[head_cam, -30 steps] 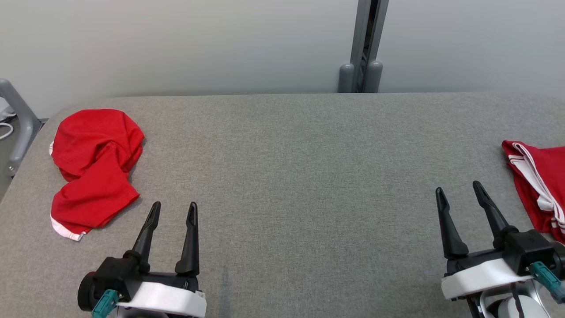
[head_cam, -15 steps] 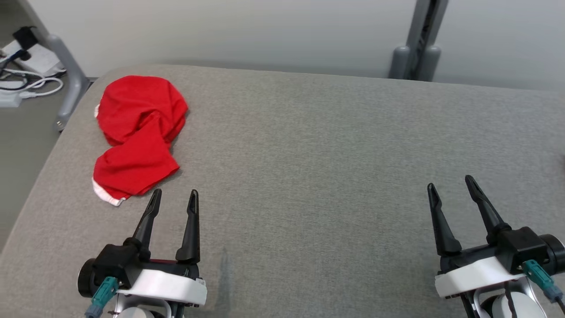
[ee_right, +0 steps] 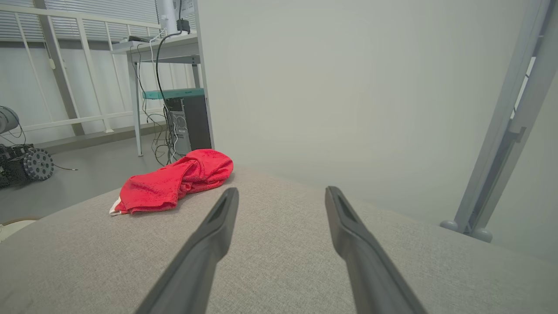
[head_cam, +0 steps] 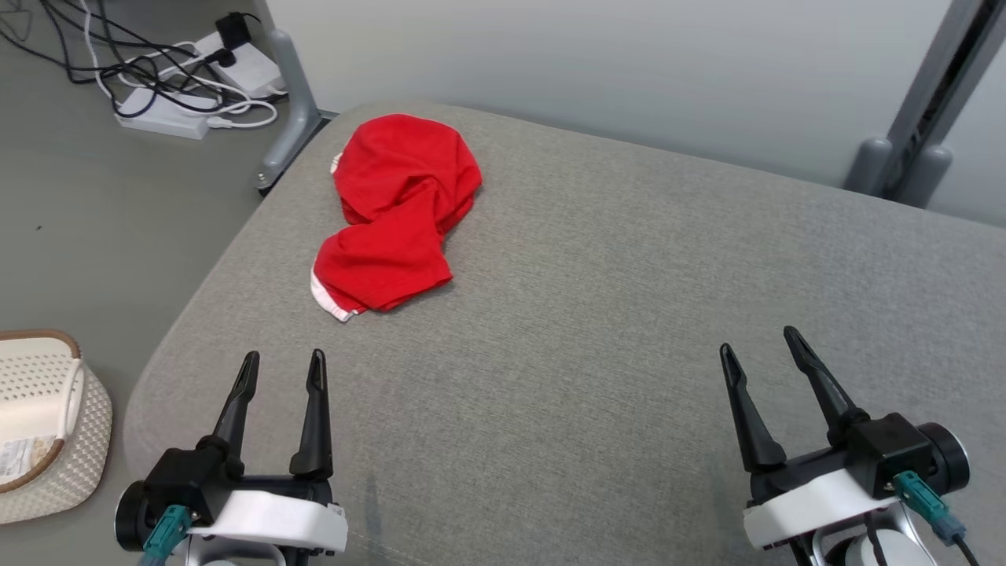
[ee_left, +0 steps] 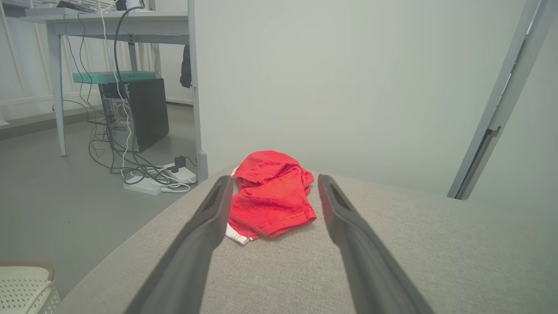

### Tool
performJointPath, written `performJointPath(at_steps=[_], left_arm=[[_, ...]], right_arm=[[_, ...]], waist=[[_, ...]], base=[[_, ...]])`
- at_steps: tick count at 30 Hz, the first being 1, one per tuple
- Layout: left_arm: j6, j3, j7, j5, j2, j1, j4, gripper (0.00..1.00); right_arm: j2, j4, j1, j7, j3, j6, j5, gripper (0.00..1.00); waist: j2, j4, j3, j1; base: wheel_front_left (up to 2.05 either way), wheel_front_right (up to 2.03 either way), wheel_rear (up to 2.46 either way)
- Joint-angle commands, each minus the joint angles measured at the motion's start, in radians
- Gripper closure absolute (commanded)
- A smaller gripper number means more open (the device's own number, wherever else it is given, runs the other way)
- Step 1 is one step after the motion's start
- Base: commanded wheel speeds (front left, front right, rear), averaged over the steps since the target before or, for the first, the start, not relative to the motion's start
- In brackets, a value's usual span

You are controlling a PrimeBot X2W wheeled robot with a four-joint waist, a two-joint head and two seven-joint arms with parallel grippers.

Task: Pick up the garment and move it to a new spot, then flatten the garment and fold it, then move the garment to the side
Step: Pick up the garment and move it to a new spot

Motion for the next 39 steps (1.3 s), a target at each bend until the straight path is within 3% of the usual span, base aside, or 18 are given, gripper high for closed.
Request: performJointPath(at_steps=[1,14,29,34,39], left_arm=[[0.002,0.006,-0.004,0.008,0.004,0.011,0.0,0.0],[0.022,0.061,-0.004,0.005,0.004,0.07,-0.045,0.0],[0.026,0.071,-0.004,0.009,0.004,0.083,-0.058,0.0],[-0.002,0.091,-0.004,0.011,0.004,0.056,-0.033,0.0],[-0.067,0.116,-0.004,0.031,0.017,-0.019,0.035,0.0]], right_arm=[[-0.005,0.005,0.013,-0.001,0.003,-0.001,0.007,0.0],[-0.005,0.056,-0.05,-0.001,0.098,-0.001,0.031,0.0],[-0.005,0.066,-0.042,-0.001,0.11,-0.001,0.042,0.0],[-0.005,0.054,-0.05,-0.001,0.089,-0.001,0.016,0.0],[-0.006,0.016,-0.06,-0.001,0.058,-0.001,-0.025,0.0]], waist=[[0.0,0.047,-0.034,0.0],[0.0,0.067,-0.049,0.0],[0.0,0.059,-0.061,0.0],[0.0,0.063,-0.03,0.0],[0.0,0.071,0.039,0.0]], base=[[0.0,0.0,0.0],[0.0,0.0,0.0],[0.0,0.0,0.0],[0.0,0.0,0.0],[0.0,0.0,0.0]])
